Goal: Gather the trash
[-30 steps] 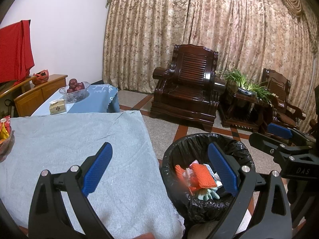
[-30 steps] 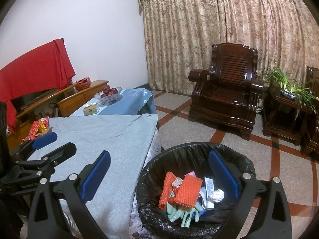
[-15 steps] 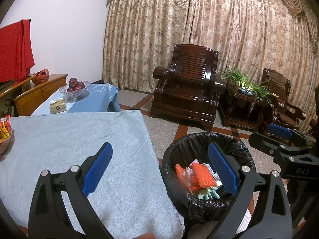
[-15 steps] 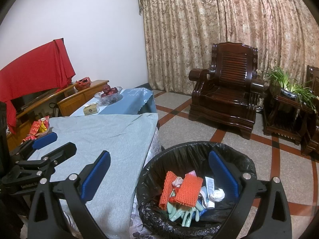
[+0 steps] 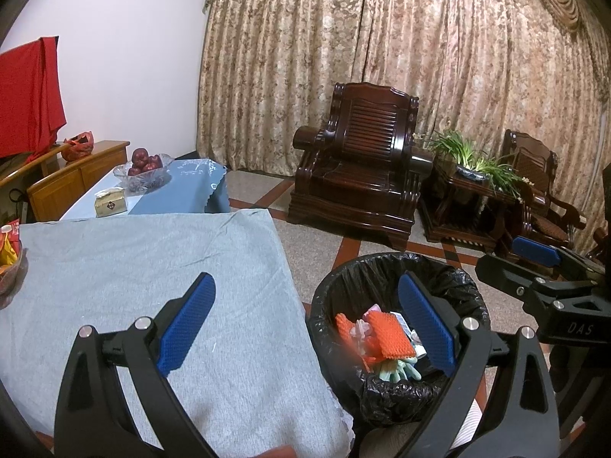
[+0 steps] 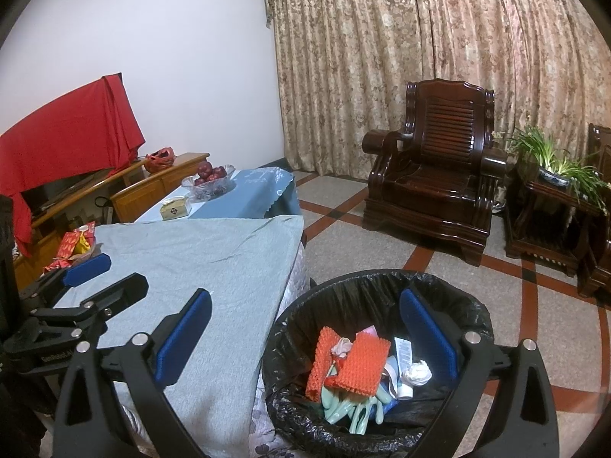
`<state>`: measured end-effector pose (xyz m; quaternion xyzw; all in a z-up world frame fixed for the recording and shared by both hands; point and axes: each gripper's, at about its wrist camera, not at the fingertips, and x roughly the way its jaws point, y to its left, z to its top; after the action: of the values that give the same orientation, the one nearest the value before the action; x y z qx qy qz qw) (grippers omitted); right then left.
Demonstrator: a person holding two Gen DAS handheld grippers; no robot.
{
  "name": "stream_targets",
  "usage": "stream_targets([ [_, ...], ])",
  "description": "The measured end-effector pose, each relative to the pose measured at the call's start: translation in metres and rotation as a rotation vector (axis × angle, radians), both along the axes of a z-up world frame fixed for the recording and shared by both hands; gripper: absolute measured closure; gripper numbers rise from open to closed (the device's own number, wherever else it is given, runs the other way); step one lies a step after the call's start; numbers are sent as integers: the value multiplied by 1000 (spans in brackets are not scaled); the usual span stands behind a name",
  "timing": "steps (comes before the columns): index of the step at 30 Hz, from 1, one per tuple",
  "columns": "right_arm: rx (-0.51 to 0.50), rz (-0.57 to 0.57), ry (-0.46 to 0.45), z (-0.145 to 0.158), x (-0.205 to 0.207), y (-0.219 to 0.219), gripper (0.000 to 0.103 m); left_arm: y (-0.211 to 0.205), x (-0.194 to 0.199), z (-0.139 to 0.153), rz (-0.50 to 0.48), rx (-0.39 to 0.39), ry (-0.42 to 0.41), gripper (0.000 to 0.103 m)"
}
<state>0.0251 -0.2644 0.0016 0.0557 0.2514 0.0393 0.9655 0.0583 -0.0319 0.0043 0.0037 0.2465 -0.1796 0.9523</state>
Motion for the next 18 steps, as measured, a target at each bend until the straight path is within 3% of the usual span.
stream_targets([
  [18, -2, 4, -2, -2, 1, 4, 6, 0, -1, -1, 1, 0, -1, 9],
])
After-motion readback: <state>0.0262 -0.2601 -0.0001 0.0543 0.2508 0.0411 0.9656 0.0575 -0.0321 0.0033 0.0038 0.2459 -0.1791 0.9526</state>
